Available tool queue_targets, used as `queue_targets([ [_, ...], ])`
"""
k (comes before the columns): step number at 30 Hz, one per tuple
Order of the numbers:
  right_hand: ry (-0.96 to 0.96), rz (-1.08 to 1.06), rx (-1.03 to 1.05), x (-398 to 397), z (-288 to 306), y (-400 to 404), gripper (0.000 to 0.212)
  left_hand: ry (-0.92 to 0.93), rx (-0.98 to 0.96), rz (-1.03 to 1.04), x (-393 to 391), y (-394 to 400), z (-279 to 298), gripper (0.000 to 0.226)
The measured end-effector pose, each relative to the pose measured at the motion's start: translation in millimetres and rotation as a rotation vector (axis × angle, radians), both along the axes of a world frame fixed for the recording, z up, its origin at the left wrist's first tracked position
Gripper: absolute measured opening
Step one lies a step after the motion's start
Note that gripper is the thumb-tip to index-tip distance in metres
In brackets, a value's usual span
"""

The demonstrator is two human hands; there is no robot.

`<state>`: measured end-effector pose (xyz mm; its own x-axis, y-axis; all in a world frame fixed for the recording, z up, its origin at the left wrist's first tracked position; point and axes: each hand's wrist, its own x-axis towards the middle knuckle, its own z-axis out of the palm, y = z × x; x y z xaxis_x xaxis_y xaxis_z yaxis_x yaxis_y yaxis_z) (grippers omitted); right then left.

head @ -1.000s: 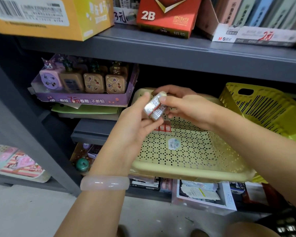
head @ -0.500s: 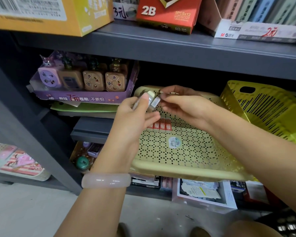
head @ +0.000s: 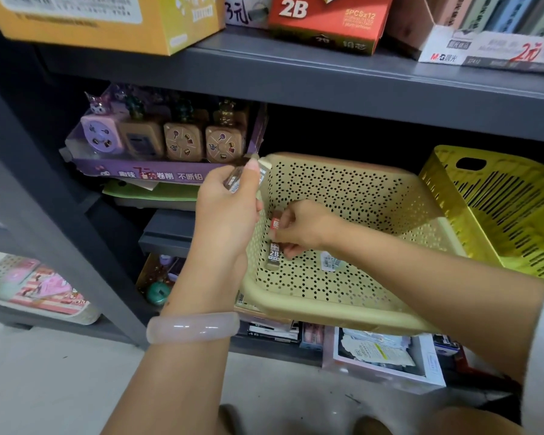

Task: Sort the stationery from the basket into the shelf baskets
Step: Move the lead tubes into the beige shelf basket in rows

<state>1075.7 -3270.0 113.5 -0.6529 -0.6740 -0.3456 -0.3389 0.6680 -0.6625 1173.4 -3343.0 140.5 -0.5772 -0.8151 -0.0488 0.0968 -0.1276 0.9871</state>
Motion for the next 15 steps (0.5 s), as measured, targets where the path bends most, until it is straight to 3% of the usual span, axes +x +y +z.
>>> queue_targets([
  [5,-0.103,0.015,-0.044,3.6,1.4,11.4,0.017,0.061,0.040,-0.061,1.0,0.9,1.8,0.009],
  [7,-0.111,-0.004,-0.074,4.3,7.9,13.4,0.013,0.090,0.081,-0.056,2.0,0.2,3.2,0.013],
  [9,-0.128,-0.042,-0.264,3.7,18.4,13.4,0.014,0.102,0.092,-0.055,2.7,-0.1,4.1,0.018],
  [12,-0.334,-0.114,-0.652,5.5,36.0,14.3,0.014,0.092,0.055,-0.061,2.2,2.5,4.2,0.022],
  [15,-0.386,-0.094,-0.758,10.7,43.4,13.8,0.008,0.071,0.036,-0.080,1.9,3.7,3.7,0.021],
])
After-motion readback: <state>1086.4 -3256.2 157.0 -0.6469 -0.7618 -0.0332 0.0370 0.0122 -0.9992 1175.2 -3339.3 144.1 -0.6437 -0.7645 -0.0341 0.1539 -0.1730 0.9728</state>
